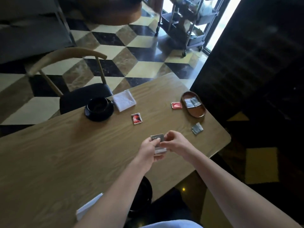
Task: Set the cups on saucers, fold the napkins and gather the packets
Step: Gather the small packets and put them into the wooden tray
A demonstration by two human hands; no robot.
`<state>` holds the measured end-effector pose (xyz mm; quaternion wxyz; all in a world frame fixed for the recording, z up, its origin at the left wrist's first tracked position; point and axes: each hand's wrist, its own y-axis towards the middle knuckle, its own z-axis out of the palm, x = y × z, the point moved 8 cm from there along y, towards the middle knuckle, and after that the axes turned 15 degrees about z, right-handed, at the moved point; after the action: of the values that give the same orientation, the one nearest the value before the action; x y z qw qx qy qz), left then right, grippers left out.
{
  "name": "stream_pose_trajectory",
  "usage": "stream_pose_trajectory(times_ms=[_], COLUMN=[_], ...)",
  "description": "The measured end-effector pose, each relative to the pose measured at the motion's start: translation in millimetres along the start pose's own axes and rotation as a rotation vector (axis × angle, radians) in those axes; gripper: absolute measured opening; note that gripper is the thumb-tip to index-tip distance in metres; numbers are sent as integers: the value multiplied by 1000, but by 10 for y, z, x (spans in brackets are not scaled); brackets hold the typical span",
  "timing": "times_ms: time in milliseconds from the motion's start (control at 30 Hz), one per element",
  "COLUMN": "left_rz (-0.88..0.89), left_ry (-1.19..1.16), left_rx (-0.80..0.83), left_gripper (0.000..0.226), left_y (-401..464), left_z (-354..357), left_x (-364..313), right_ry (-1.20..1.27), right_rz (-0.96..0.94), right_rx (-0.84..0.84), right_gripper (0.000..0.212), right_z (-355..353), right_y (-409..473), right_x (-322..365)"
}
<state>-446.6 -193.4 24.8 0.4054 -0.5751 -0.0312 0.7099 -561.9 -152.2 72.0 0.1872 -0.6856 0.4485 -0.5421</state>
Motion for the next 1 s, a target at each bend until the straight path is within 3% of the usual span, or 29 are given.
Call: stream_pose_trajectory(times_ms=[67, 167, 233, 367, 567, 700, 833, 900, 1000], left_rz=[-7, -36, -65, -133, -119, -58, -48, -50, -65], left_ry=[13, 23, 16, 28, 95, 124, 122, 108, 96], left_rx=[-56, -153, -229, -316, -412, -498, -505, -504, -517], left_gripper=[15, 11, 9, 10, 11, 14, 13, 13, 16], left_y=[256, 473, 585, 709, 989, 1162, 1242, 1302, 1366], left_z=[263, 459, 625, 847, 887, 743, 740, 790, 851], left_x=[141, 328, 486, 711, 730, 543, 502, 486, 444], right_ry=[-8, -92, -201, -851, -1220, -1283, -1291, -1157, -691], right_rz=[37, 108, 94, -94, -196, -228, -203, -135, 3], right_rx=[125, 168, 72, -248, -153, -102, -26, 37, 144], right_gripper=[30, 34, 35, 35, 37, 42, 24, 20, 21], right_z=[-299, -745, -1181, -1833, -1994, -1950, -1893, -1886, -1822], right_y=[341, 829, 1187, 1635, 2079, 2254, 2341, 2372, 2360], right_x=[-162, -377, -504, -594, -601, -512, -552, -505, -340])
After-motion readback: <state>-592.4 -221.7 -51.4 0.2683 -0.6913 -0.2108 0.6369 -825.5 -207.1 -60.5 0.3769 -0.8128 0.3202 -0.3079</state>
